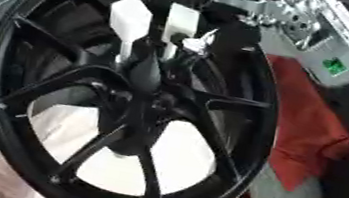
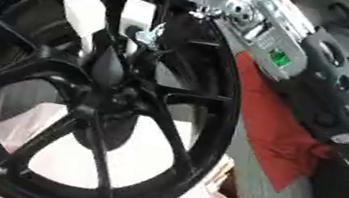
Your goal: Pull the pin out of the wheel hub.
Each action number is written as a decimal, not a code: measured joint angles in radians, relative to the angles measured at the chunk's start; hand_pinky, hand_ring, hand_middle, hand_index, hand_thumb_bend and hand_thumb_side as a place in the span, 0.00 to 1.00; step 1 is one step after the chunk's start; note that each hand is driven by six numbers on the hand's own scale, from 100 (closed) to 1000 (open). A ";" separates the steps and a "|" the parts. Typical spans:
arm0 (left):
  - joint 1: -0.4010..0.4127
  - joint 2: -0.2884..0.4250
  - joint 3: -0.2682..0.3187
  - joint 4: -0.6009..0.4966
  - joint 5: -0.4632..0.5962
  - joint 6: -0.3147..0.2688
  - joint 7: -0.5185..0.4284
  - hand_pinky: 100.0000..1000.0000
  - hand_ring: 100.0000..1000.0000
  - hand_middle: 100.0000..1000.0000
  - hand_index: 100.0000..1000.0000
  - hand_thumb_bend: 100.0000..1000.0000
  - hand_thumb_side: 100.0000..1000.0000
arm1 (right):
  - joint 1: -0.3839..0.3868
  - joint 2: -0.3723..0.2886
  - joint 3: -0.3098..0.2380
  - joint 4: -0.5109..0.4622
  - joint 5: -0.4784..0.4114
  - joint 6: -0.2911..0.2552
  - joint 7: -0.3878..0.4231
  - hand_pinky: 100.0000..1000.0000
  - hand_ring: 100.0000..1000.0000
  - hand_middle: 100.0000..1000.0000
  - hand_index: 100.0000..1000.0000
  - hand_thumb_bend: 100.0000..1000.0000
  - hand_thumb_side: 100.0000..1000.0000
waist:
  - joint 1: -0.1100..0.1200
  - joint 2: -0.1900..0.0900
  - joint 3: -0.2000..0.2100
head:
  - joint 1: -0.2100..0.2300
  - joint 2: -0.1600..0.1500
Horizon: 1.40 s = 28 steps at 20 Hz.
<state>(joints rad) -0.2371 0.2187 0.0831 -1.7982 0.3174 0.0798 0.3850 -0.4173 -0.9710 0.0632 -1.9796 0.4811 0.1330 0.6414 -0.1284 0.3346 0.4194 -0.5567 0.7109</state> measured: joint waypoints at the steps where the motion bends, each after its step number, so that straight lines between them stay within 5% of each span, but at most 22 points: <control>1: 0.000 0.000 0.000 0.000 0.000 0.000 0.000 0.65 0.42 0.48 0.67 0.48 0.36 | 0.000 0.000 0.000 0.001 0.000 0.000 0.000 0.78 0.84 0.55 0.81 0.19 0.62 | 0.000 0.001 0.000 | 0.000 0.000; 9: 0.000 0.000 0.000 0.000 -0.002 0.000 0.000 0.65 0.42 0.48 0.67 0.47 0.36 | 0.005 0.008 0.003 0.007 0.005 0.001 -0.002 0.77 0.82 0.48 0.78 0.18 0.59 | 0.000 0.004 -0.003 | -0.002 0.000; 19: -0.001 -0.001 0.000 0.000 -0.004 0.002 -0.003 0.65 0.42 0.48 0.67 0.47 0.35 | 0.005 0.012 0.005 0.004 -0.021 0.042 -0.063 0.71 0.77 0.37 0.67 0.00 0.55 | 0.000 0.004 -0.005 | -0.004 -0.001; 28: -0.001 -0.001 0.000 0.000 -0.005 0.003 -0.003 0.65 0.42 0.48 0.67 0.47 0.35 | 0.005 0.016 0.006 -0.007 -0.067 0.079 -0.129 0.68 0.73 0.30 0.57 0.00 0.47 | 0.002 0.004 -0.008 | -0.004 -0.001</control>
<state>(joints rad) -0.2380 0.2176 0.0831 -1.7983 0.3128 0.0824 0.3818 -0.4127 -0.9546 0.0690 -1.9868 0.4141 0.2121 0.5120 -0.1266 0.3388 0.4118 -0.5610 0.7102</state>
